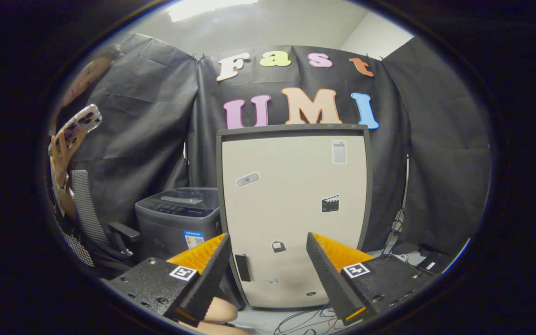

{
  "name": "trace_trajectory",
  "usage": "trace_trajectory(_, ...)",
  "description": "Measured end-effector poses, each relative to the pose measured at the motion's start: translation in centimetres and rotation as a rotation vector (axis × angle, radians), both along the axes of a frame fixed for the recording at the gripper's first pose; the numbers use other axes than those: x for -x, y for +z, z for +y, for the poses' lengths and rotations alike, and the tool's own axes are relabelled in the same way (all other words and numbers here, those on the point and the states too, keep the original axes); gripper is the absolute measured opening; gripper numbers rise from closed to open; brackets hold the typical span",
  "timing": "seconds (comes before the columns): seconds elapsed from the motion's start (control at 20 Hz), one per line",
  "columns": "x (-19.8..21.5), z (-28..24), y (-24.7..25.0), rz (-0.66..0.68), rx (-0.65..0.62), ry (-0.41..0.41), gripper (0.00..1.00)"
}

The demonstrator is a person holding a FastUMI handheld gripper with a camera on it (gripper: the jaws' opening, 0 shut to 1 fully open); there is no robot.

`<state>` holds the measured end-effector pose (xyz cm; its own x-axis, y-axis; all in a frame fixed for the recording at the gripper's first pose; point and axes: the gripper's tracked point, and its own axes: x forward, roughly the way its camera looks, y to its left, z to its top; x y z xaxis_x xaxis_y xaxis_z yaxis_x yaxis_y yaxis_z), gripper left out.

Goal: Put the clothes into the washing machine and then close the washing machine lid.

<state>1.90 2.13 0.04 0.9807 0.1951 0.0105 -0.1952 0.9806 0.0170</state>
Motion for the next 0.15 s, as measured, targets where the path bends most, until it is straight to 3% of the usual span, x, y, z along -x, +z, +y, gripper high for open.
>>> trace_trajectory(0.15, 0.00, 0.02, -0.04, 0.000, 0.000, 0.000, 0.98)
